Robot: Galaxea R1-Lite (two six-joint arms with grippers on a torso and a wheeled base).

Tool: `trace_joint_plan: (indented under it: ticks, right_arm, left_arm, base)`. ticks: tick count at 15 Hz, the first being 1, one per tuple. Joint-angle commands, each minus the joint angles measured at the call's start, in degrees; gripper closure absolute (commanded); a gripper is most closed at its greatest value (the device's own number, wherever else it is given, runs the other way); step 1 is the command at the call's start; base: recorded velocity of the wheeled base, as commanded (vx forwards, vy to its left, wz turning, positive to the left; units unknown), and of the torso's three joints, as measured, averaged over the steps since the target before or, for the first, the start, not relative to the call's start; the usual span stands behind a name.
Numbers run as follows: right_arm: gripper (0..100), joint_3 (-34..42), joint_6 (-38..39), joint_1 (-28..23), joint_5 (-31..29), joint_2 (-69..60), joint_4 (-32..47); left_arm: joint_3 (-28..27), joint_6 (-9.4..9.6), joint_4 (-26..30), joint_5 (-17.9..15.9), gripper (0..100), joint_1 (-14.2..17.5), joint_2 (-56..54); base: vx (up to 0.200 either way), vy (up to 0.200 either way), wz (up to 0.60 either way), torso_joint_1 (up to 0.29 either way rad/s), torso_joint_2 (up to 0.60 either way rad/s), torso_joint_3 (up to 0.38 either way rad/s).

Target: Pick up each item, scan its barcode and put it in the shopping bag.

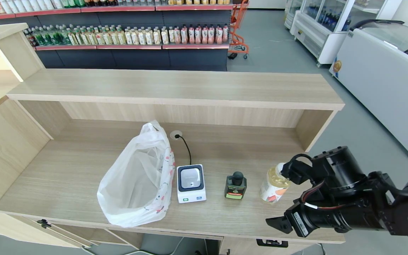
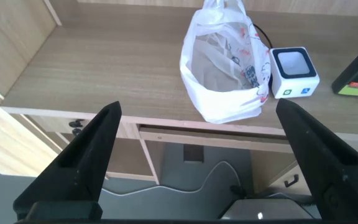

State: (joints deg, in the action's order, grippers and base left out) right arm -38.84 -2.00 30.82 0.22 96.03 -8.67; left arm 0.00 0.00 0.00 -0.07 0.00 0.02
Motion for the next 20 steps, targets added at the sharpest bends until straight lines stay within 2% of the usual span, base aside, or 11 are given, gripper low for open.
trace_joint_plan:
  ticks: [1, 8, 15, 20]
  right_arm:
    - [0, -0.5, -1.3, 0.6, 0.0, 4.2, -2.3]
    - [0, -1.8, -9.0, 0.0, 0.0, 11.3, -13.3]
    - [0, -7.6, -10.9, 0.6, 0.6, 18.1, -18.9]
    - [0, -12.0, -11.4, 1.4, 0.7, 22.3, -19.6]
  left_arm:
    - [0.0, 0.0, 0.0, 0.0, 0, 0.0, 0.1]
    - [0.0, 0.0, 0.0, 0.0, 0, 0.0, 0.1]
    - [0.0, -0.09, 0.0, 0.0, 0, 0.0, 0.1]
    - [0.0, -0.09, -0.1, 0.0, 0, 0.0, 0.1]
  base:
    - [0.0, 0.0, 0.0, 0.0, 0.0, 0.0]
    - [0.0, 0.0, 0.0, 0.0, 0.0, 0.0]
    - [0.0, 0.0, 0.0, 0.0, 0.0, 0.0]
    - [0.0, 0.0, 0.0, 0.0, 0.0, 0.0]
